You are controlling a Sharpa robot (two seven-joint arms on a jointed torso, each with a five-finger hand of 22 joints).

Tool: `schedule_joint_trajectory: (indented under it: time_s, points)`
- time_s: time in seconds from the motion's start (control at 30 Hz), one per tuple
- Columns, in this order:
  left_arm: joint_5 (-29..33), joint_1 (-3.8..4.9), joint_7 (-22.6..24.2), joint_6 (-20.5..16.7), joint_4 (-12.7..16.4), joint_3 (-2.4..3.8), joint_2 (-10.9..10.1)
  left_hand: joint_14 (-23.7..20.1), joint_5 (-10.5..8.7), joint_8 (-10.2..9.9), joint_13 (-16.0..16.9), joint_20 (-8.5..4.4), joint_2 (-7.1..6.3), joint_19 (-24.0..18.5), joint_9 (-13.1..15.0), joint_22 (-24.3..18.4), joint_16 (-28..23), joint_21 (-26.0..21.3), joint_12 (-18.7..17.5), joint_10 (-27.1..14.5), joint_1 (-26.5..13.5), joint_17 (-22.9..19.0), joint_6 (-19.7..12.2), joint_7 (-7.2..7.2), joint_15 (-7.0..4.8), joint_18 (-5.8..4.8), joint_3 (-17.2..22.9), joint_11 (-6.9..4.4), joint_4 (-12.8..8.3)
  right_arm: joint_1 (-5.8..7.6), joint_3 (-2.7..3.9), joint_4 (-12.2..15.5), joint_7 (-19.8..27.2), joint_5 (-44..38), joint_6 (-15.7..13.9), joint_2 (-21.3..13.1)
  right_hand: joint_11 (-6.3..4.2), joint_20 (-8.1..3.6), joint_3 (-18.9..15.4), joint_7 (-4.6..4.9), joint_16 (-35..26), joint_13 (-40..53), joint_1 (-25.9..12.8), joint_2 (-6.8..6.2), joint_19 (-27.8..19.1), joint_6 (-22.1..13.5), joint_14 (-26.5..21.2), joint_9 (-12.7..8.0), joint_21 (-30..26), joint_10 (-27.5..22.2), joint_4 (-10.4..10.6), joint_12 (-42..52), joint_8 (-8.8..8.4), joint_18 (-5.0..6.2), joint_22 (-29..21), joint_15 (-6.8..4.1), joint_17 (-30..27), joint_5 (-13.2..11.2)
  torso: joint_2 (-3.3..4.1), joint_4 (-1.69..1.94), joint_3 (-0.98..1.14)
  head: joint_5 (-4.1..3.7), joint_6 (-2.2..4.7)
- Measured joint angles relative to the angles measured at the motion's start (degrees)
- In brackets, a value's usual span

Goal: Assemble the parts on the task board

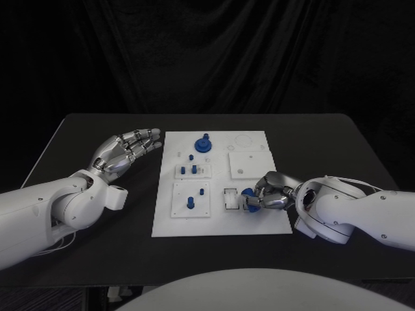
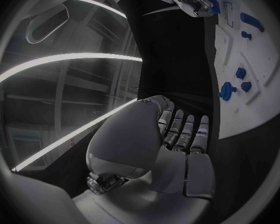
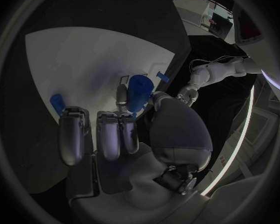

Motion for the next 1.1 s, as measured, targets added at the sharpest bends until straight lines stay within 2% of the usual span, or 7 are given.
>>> schedule_joint_trajectory:
  time_s: [0.07,0.17,0.53,0.6,0.7,0.97,1.1]
  points:
    - [0.0,0.0,0.0,0.0,0.0,0.0,0.0,0.0,0.0,0.0,0.0,0.0,0.0,0.0,0.0,0.0,0.0,0.0,0.0,0.1,0.0,0.0,0.1,0.11,0.0,0.0,0.1,0.09,0.1,0.01,0.0,-0.3,0.2,0.5,-0.1,0.3,-0.02,0.0,0.1,-0.31,0.0,0.0,-1.0,0.36,0.0,-0.3,0.0,0.4,-0.2,0.0,0.1,0.0,-0.01,0.0,0.0,-0.02,0.0,-3.8,-0.02,0.04,-0.03,-0.01,0.0]
    - [0.0,0.0,0.0,0.0,0.0,0.0,-0.1,0.0,0.0,0.0,0.0,0.0,0.0,0.0,0.1,0.0,0.0,0.0,0.0,0.2,0.0,0.0,0.2,0.2,0.0,0.01,0.2,0.2,0.2,0.02,0.0,-0.7,0.3,1.1,-0.1,0.8,-0.1,0.0,0.2,-0.51,-0.2,0.0,-1.4,0.82,0.0,-0.5,-0.1,0.7,-0.5,-0.1,0.1,0.0,-0.79,0.0,0.0,-0.12,0.0,-6.5,-0.02,0.05,-0.08,0.12,0.0]
    - [0.0,-0.01,0.0,0.2,0.1,0.0,-0.4,0.0,0.0,0.0,0.0,0.0,0.0,0.0,0.1,0.0,0.0,0.0,0.4,0.2,0.0,0.0,0.2,0.2,0.0,0.01,0.2,0.2,0.2,0.02,0.0,-2.8,0.8,2.1,-0.2,3.3,-0.1,0.0,0.2,-0.51,-0.5,0.0,-2.9,2.24,0.0,-0.5,-0.1,1.6,-1.4,-0.1,-0.2,0.0,-1.84,0.0,0.0,-0.12,0.0,-12.4,-0.07,0.04,-0.14,0.27,0.0]
    - [0.0,-0.01,0.0,0.3,0.1,0.0,-0.4,0.0,0.0,0.0,0.0,0.0,0.0,0.0,0.1,0.0,0.0,0.0,0.4,0.2,0.0,0.0,0.2,0.2,0.0,0.0,0.2,0.2,0.2,0.02,0.0,-3.0,1.0,2.2,-0.4,3.7,-0.1,0.01,1.6,-0.51,-0.5,0.0,-3.7,2.37,0.0,-0.5,-0.1,1.6,-1.4,-0.1,-2.1,0.0,-2.12,0.0,0.0,-0.12,0.0,-14.4,-0.07,0.03,-0.11,0.33,0.0]
    - [0.0,-0.01,0.0,0.4,0.1,0.0,-0.4,0.0,0.0,0.0,0.0,0.0,0.0,0.0,0.1,0.0,0.0,0.0,0.4,0.2,0.0,0.0,0.2,0.2,0.0,0.01,0.2,0.2,0.2,0.02,0.0,-3.3,1.2,2.3,-0.6,4.1,-0.1,0.01,1.6,-0.51,-0.5,0.0,-4.5,2.69,0.0,-0.5,-0.1,2.0,-1.7,-0.1,-2.5,0.0,-2.47,0.0,0.0,-0.12,0.0,-17.2,-0.06,-0.02,-0.07,0.38,0.0]
    - [0.0,-0.01,0.0,0.5,0.0,0.0,-0.3,0.0,0.0,0.2,0.0,0.0,0.0,0.0,0.0,0.0,0.0,0.0,0.4,0.2,0.0,0.0,0.2,0.2,0.0,0.01,0.3,0.2,0.0,0.02,0.0,-3.9,1.6,2.3,-0.9,5.0,0.06,0.01,-1.6,-0.88,-0.9,0.0,-8.9,3.93,0.0,-0.7,-0.1,2.7,-3.0,0.1,-2.5,0.0,-3.86,0.0,0.0,-0.12,0.0,-23.3,-0.02,-0.01,-0.02,0.49,0.0]
    - [0.0,-0.02,0.0,0.7,0.0,0.0,-0.3,0.0,0.0,0.2,0.0,0.0,0.0,0.0,0.0,0.0,0.0,0.0,0.4,0.2,0.0,0.0,0.2,0.2,0.0,0.01,0.3,0.2,0.0,0.02,0.0,-4.3,1.4,2.1,-0.7,5.4,0.34,0.01,-3.7,-0.26,-0.9,0.0,-11.2,4.33,0.0,-1.1,0.0,3.0,-3.8,-0.1,-2.4,0.0,-4.51,0.0,0.0,0.03,0.0,-26.4,0.0,-0.02,-0.03,0.63,0.0]
